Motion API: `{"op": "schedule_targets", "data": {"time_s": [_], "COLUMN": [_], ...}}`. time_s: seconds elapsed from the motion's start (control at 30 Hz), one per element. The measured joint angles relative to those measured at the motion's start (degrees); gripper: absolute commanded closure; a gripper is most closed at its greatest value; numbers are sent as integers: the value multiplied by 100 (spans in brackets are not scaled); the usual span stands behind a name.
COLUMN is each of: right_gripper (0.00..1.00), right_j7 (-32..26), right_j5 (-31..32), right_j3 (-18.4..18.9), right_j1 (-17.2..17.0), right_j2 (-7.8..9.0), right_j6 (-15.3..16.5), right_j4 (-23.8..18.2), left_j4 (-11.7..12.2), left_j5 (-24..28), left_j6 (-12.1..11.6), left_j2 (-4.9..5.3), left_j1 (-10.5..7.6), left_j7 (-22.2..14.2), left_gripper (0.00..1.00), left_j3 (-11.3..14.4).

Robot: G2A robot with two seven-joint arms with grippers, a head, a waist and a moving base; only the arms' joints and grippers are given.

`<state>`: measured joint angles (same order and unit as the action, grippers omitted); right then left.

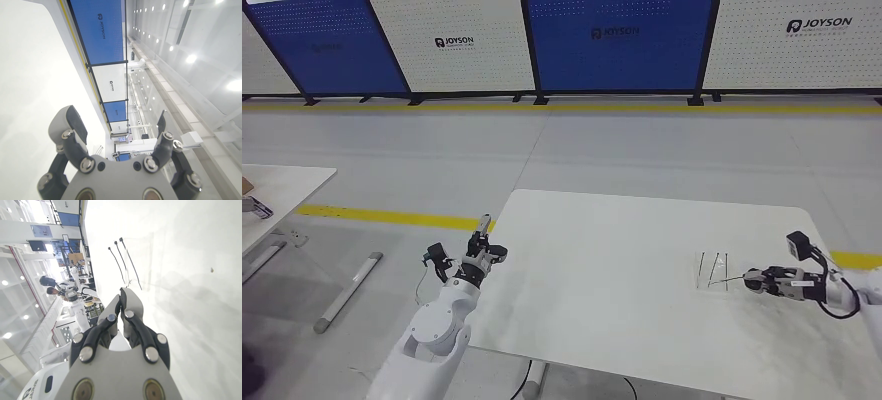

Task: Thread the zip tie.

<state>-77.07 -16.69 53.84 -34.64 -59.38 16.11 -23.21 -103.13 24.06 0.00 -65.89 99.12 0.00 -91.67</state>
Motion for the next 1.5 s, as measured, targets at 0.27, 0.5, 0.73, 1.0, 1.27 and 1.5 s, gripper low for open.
{"op": "schedule_targets", "data": {"time_s": [0.27, 0.5, 0.73, 1.0, 1.27, 1.5], "right_gripper": [100, 100, 100, 100, 100, 100], "right_j7": [-258, -257, -257, -197, -166, 411], "right_j5": [-517, -934, -867, -912, -2280, -2084], "right_j3": [442, 1252, 1635, 1600, 944, -260], "right_j1": [-360, -1511, -2224, -2256, -1875, -947], "right_j2": [283, 901, 1175, 1159, 791, 190], "right_j6": [339, 337, 289, 249, 342, 337], "right_j4": [-632, -3055, -4619, -4595, -4362, -3865], "left_j4": [0, 0, 0, 0, 0, 0], "left_j5": [0, 0, 0, 0, 0, 0], "left_j6": [0, 0, 0, 0, 0, 0], "left_j2": [0, 0, 0, 0, 0, 0], "left_j1": [0, 0, 0, 0, 0, 0], "left_j7": [0, 0, 0, 0, 0, 0], "left_gripper": [0, 0, 0, 0, 0, 0], "left_j3": [0, 0, 0, 0, 0, 0]}}
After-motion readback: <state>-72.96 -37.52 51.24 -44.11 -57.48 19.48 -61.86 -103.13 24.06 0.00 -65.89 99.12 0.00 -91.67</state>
